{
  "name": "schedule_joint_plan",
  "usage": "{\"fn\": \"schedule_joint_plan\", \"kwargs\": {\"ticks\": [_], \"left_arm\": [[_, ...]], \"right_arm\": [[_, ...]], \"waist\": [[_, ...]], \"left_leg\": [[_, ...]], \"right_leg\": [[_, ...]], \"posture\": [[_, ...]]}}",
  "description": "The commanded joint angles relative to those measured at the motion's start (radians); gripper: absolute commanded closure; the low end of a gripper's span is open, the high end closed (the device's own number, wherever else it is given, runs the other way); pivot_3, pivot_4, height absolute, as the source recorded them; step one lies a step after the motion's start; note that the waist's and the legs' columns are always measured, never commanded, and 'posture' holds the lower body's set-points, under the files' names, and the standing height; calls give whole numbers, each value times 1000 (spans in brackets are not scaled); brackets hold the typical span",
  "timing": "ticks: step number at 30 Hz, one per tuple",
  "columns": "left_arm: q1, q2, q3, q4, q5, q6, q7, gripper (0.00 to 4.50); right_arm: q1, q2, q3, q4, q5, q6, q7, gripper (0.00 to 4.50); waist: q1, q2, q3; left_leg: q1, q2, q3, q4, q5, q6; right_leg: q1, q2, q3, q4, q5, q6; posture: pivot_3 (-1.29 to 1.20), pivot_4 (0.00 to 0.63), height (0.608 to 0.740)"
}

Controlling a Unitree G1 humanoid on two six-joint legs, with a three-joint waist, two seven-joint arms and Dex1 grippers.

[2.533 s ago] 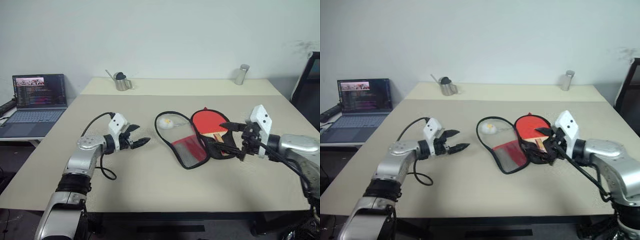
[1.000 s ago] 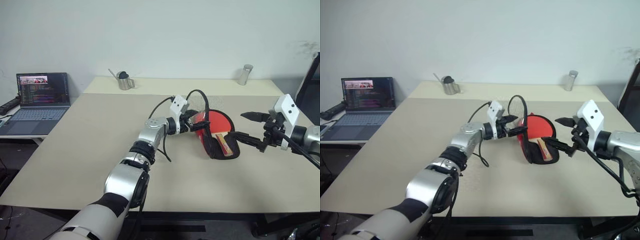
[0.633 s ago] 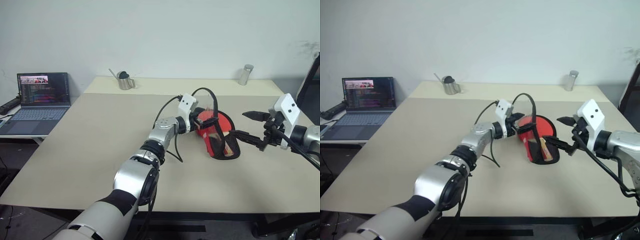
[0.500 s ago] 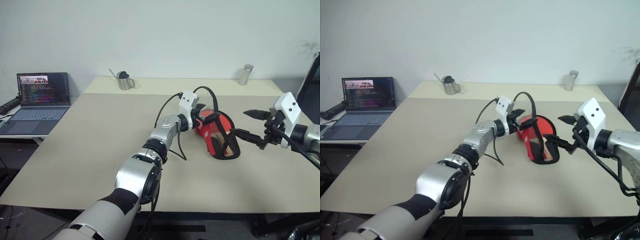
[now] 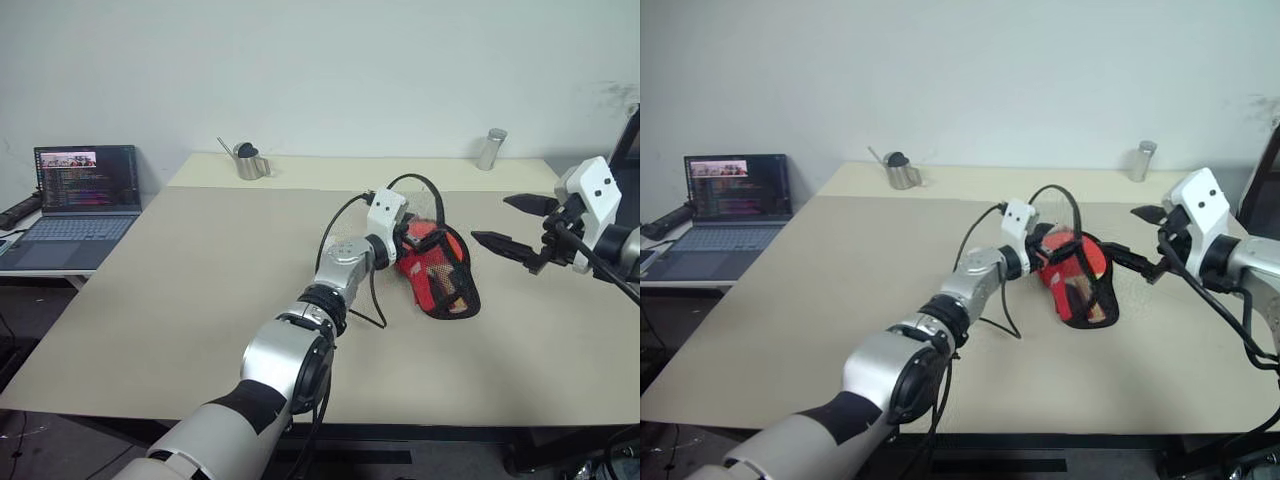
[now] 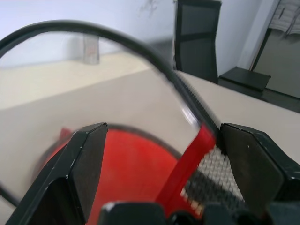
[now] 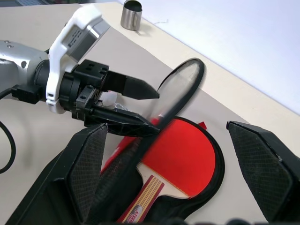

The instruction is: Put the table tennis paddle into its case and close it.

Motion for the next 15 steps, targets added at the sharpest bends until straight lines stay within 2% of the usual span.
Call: {"fn": "schedule_joint_plan", "kwargs": {"ticks": [1, 6, 8, 15], "left_arm": [[10, 10, -10, -7, 32, -14, 39, 274], [30, -17, -26, 0, 51, 31, -31, 274], [39, -20, -87, 4, 112, 23, -70, 274], [5, -48, -99, 1, 140, 8, -56, 274]], "right_arm": [[8, 2, -52, -45, 17, 8, -20, 47], [-1, -9, -86, -64, 106, 98, -7, 47], [4, -18, -89, -77, 123, 118, -4, 47], [24, -17, -125, -106, 136, 145, -42, 47]], "waist": [[0, 0, 0], [1, 0, 0], [1, 0, 0], [2, 0, 0]], "left_leg": [[0, 0, 0, 0, 0, 0], [0, 0, 0, 0, 0, 0], [0, 0, 0, 0, 0, 0], [0, 0, 0, 0, 0, 0]], "right_leg": [[0, 0, 0, 0, 0, 0], [0, 0, 0, 0, 0, 0], [0, 0, 0, 0, 0, 0], [0, 0, 0, 0, 0, 0]], "posture": [[0, 150, 740], [0, 150, 740], [0, 150, 740], [0, 150, 740]]}}
